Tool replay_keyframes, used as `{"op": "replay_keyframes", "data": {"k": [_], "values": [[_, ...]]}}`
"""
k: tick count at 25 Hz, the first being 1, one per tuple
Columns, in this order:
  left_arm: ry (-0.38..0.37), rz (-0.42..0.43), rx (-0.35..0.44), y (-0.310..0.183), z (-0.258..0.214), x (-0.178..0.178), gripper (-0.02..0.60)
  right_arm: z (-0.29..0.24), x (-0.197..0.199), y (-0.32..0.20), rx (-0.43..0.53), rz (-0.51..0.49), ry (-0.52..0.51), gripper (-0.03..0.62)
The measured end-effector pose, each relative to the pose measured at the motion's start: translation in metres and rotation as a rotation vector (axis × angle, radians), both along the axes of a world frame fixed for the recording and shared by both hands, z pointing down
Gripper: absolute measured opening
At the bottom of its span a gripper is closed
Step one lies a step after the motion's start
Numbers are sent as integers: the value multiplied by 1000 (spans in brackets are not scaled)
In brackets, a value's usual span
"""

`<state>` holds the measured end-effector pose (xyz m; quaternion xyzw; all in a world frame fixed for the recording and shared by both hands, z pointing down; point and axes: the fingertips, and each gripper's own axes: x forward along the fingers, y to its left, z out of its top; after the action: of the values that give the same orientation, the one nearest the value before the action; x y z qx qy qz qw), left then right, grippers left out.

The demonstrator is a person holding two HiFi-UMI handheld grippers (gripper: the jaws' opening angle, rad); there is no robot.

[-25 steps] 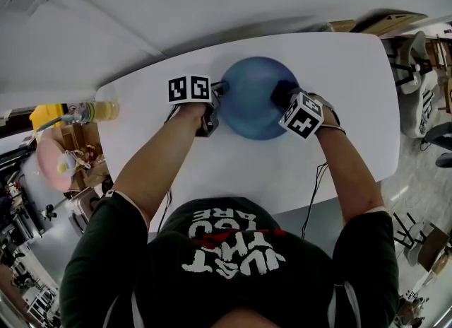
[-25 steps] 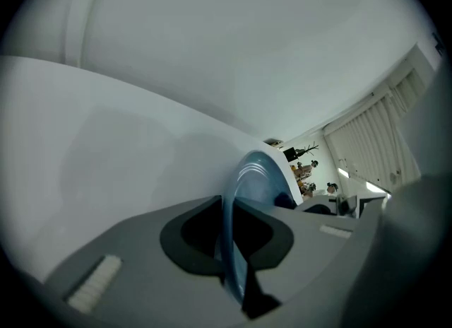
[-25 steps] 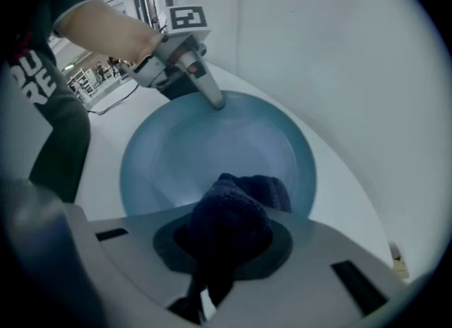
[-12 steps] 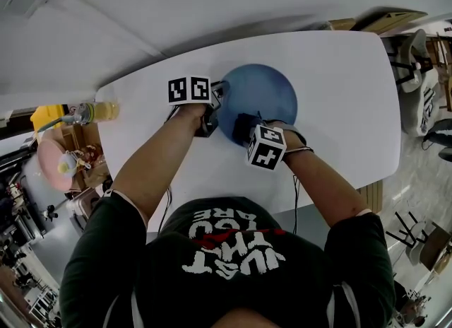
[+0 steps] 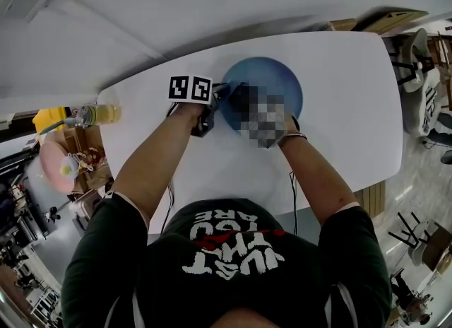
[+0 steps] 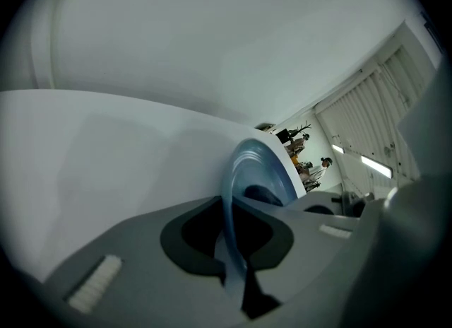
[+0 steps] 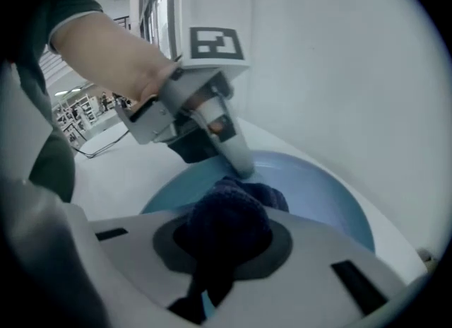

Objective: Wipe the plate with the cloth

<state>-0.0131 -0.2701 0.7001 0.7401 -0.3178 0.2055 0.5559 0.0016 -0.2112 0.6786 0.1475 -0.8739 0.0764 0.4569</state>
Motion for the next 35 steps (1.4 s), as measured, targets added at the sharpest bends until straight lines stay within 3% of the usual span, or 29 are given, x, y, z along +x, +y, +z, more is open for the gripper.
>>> {"op": "replay_keyframes", "data": {"k": [7, 9, 15, 18, 22, 26, 28, 31, 33, 35], "values": [[6, -14, -9, 0, 1, 0, 23, 1, 66, -73, 96, 248, 81, 51], [7, -24, -11, -1, 0, -1, 23, -5, 73, -77, 87, 287, 56, 51], [27, -34, -26, -1, 0, 1, 23, -71, 101, -32, 10, 400, -278, 52], [27, 4, 28, 0, -6, 4, 23, -97, 135, -4, -42, 491, -408, 51], [-17, 132, 268, 8, -48, 6, 22, -147, 182, 12, -13, 616, -537, 52], [-140, 362, 658, 22, -129, 9, 23, -226, 206, 3, 95, 638, -625, 52], [-219, 494, 879, 34, -172, 10, 21, -267, 193, 0, 140, 555, -634, 52], [-402, 677, 1166, 56, -221, 8, 21, -311, 143, 3, 128, 346, -605, 51], [-526, 774, 1324, 69, -247, 9, 21, -322, 98, 11, 75, 184, -560, 52], [-608, 839, 1430, 82, -265, 8, 21, -323, 52, 23, 22, 30, -500, 52]]}}
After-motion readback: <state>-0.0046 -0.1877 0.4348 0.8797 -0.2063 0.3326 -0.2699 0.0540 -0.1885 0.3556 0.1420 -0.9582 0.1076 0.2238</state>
